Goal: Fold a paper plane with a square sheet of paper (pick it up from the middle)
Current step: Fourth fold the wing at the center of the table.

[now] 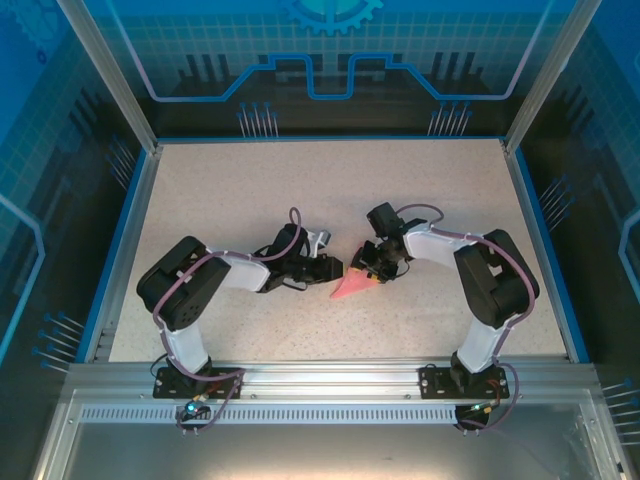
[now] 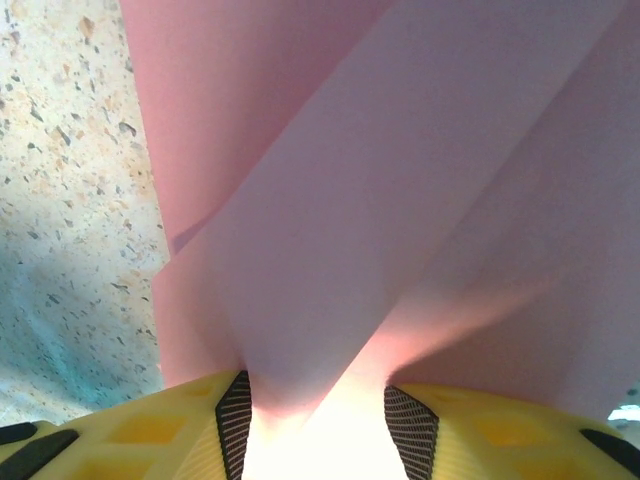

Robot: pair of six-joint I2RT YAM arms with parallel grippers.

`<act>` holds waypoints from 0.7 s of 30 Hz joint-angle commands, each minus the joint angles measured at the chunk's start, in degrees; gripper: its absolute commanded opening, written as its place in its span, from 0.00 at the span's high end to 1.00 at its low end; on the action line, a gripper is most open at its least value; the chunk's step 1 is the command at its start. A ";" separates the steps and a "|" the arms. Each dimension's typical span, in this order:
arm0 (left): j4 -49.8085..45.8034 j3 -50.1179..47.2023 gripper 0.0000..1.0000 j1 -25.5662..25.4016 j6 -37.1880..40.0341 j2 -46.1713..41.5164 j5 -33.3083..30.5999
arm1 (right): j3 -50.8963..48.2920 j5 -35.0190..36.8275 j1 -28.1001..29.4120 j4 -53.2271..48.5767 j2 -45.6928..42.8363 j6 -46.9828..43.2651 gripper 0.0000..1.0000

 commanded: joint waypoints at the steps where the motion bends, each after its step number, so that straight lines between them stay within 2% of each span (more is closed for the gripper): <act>1: 2.47 -0.70 0.71 0.19 0.08 -1.92 -0.08 | -4.04 7.07 1.30 -5.63 7.40 1.23 0.52; 7: -0.73 0.13 0.68 0.16 1.05 -1.24 -1.86 | -4.24 6.89 1.20 -5.24 7.46 1.24 0.51; 16: -4.58 4.19 0.63 0.00 0.95 2.59 0.27 | -3.62 6.90 1.26 -6.03 8.10 1.49 0.49; 21: -6.49 5.21 0.63 -0.32 2.07 3.02 -0.16 | -3.25 6.90 1.25 -6.48 9.05 2.11 0.47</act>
